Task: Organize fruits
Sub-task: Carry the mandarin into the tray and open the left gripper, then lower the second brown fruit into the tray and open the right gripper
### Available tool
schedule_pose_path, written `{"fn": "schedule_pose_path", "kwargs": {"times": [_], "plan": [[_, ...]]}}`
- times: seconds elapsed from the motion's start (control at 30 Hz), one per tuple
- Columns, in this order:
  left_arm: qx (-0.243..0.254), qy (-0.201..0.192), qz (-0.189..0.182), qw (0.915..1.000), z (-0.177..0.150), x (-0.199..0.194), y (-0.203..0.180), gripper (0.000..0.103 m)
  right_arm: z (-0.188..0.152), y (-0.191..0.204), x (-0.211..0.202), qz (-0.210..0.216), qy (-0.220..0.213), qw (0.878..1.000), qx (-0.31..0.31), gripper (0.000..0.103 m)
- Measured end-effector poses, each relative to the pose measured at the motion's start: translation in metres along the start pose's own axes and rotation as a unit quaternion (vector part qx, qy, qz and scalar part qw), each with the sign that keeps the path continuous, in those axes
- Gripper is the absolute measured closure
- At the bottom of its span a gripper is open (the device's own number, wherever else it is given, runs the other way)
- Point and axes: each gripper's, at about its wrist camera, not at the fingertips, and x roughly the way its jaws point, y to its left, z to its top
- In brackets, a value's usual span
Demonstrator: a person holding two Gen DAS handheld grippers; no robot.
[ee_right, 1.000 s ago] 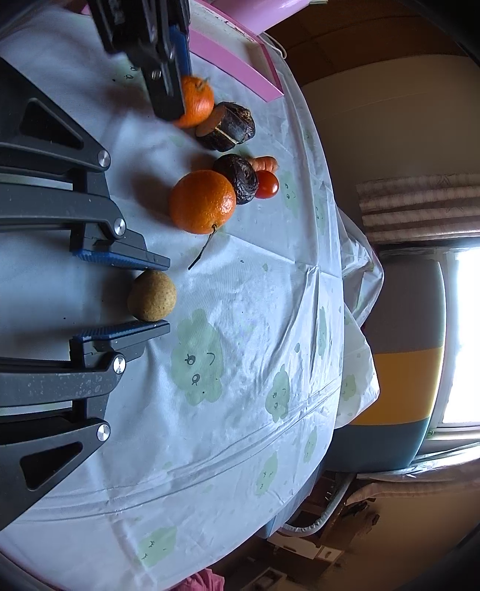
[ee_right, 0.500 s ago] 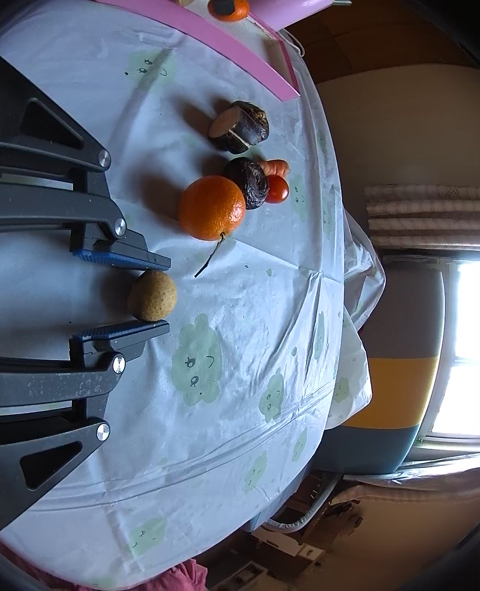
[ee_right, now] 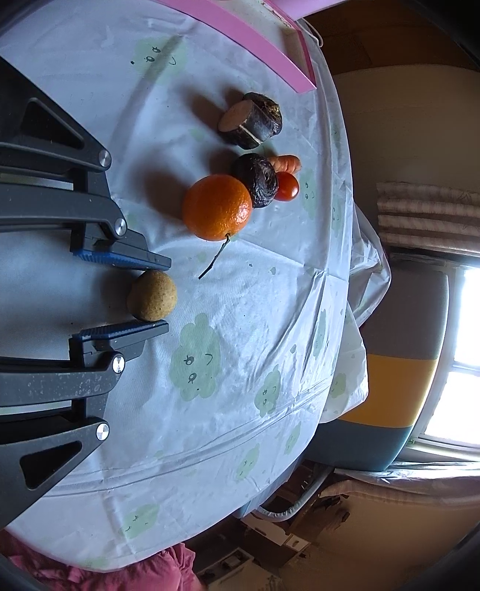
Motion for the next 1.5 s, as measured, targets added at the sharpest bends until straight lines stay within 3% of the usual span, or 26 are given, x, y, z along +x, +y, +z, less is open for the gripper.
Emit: {"fn": "schedule_pose_path", "kwargs": {"times": [0.3,0.53,0.8,1.13,1.33,1.5], "plan": [[-0.001,-0.034,-0.002,0.9994,-0.002,-0.03,0.007,0.059,0.0,0.004,-0.006,-0.004,0.012,1.0,0.0,0.076],[0.006,-0.054,-0.004,0.9985,-0.012,-0.057,0.01,0.058,-0.006,0.024,-0.024,0.051,0.021,0.998,0.001,0.076],[0.019,-0.065,-0.007,0.9977,-0.022,-0.074,0.009,0.058,0.009,0.085,-0.053,0.146,0.001,0.988,-0.045,0.076],[0.006,-0.065,-0.021,0.9976,-0.028,-0.077,0.021,0.058,0.049,0.183,-0.08,0.261,-0.021,0.958,-0.116,0.076],[-0.011,-0.062,-0.017,0.9979,-0.029,-0.074,0.036,0.058,0.063,0.235,-0.067,0.287,-0.005,0.944,-0.16,0.076],[-0.016,-0.059,-0.013,0.998,-0.029,-0.073,0.041,0.058,0.059,0.265,-0.038,0.276,0.033,0.942,-0.186,0.076]]}}
